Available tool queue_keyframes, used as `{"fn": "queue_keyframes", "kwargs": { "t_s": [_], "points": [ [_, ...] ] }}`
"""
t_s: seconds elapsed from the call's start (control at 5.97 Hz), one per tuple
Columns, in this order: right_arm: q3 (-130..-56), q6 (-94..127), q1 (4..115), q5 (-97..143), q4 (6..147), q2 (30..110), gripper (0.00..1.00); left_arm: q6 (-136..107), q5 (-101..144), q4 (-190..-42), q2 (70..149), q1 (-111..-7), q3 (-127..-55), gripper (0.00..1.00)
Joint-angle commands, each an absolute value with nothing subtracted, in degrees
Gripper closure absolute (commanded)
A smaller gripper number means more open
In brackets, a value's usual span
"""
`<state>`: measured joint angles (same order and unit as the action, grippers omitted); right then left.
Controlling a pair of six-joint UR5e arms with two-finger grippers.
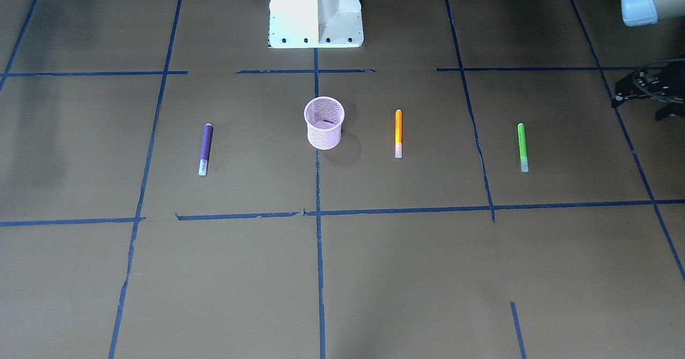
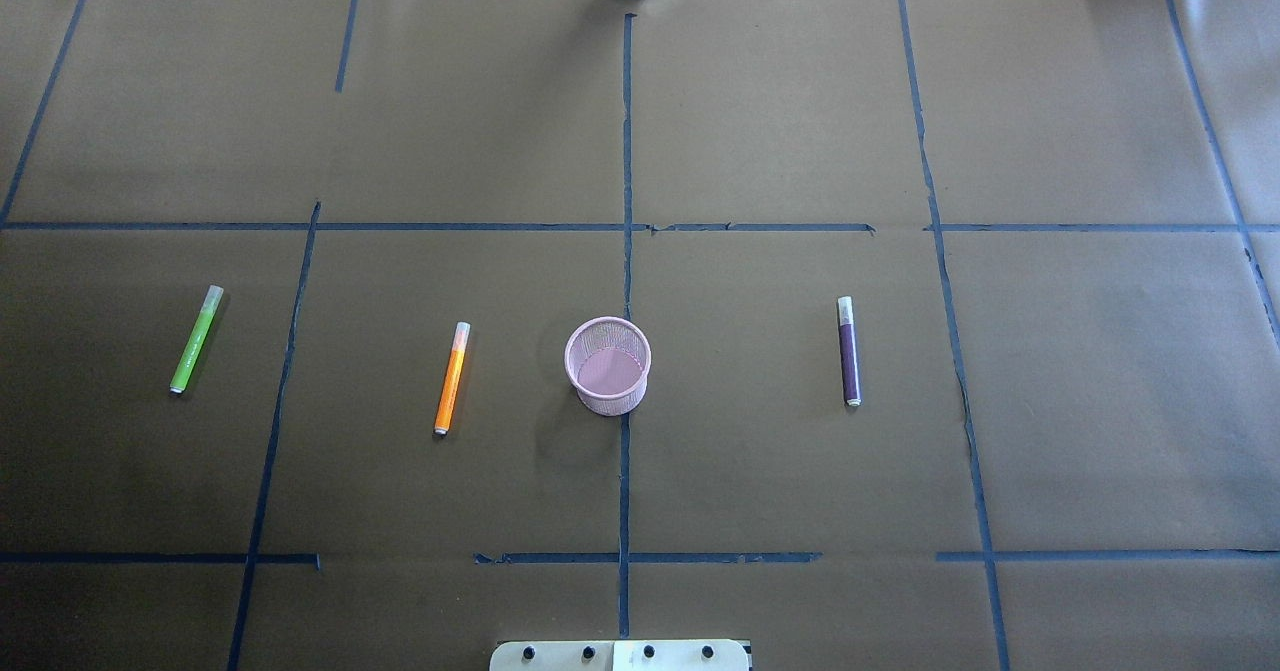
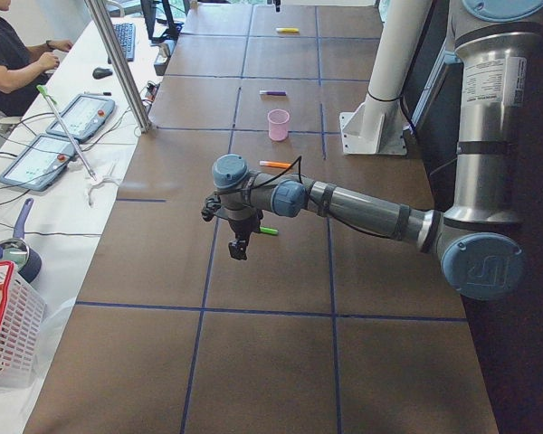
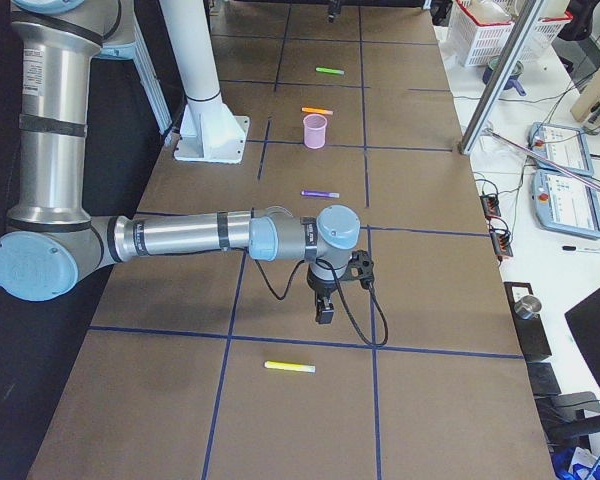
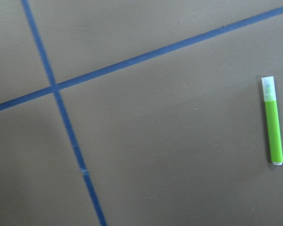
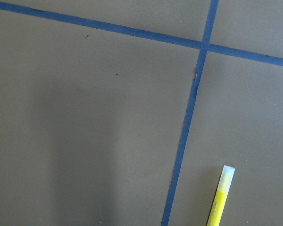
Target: Collect pens into pen holder
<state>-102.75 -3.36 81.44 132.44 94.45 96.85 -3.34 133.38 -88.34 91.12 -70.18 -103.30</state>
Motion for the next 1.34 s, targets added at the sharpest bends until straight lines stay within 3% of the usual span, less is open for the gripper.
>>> {"fn": "queue_keyframes", "kwargs": {
  "t_s": [0.0, 0.5, 1.0, 1.17],
  "points": [
    [-102.66, -3.25, 81.39, 132.54, 94.48, 96.86, 0.01, -8.09, 133.59, -88.59, 97.81, -64.11, -98.45, 0.0],
    [-102.66, -3.95, 81.39, 132.89, 94.48, 96.07, 0.0, -18.24, 133.68, -88.5, 104.76, -55.92, -90.02, 0.0],
    [-102.83, -3.25, 81.47, 132.89, 94.48, 96.07, 0.0, -23.0, 132.89, -88.41, 104.24, -51.25, -89.99, 0.0],
    [-102.83, -3.34, 81.47, 132.89, 94.48, 96.15, 0.0, -25.55, 133.59, -88.5, 104.15, -51.15, -89.3, 0.06]
  ]
}}
